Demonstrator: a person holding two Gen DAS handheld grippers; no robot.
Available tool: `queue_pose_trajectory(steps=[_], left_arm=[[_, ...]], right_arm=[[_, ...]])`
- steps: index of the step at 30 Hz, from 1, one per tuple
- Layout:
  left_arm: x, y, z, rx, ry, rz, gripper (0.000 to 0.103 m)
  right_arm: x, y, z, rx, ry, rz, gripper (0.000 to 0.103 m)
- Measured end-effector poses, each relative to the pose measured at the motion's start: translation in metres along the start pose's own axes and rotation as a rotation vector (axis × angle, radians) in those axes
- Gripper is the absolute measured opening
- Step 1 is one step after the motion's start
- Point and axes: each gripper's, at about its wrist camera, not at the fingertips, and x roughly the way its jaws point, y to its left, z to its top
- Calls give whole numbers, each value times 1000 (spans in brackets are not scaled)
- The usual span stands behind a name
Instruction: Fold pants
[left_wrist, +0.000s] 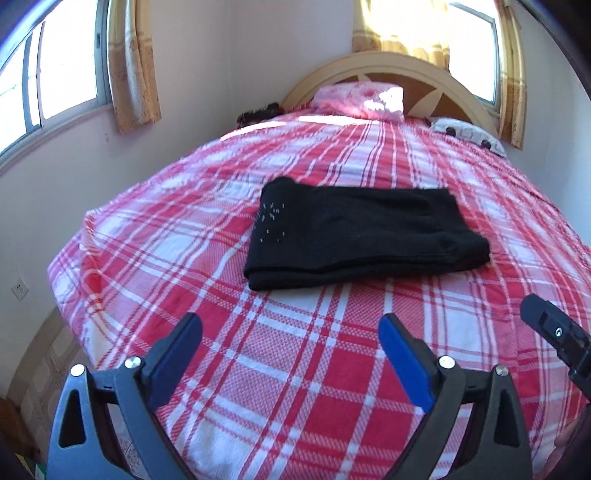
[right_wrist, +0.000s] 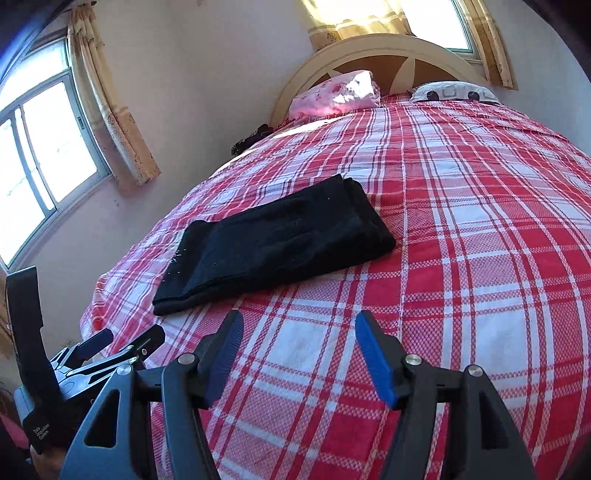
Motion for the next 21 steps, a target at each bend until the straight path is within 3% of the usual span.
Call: queue_pose_trajectory(steps=[6, 8, 11, 21], left_arm=[[-37, -1, -3, 1, -109, 17, 103], [-43, -3, -4, 17, -127, 26, 103], [-50, -7, -1, 39, -153, 43, 103], [-47, -18, 5, 43, -170, 66, 103]], right_arm=[[-68, 33, -15, -150, -235, 3, 65], [-85, 40, -18, -180, -291, -19, 76], [-104, 42, -20, -158, -367, -13, 78], [-114, 36, -15, -120, -430, -24, 79]])
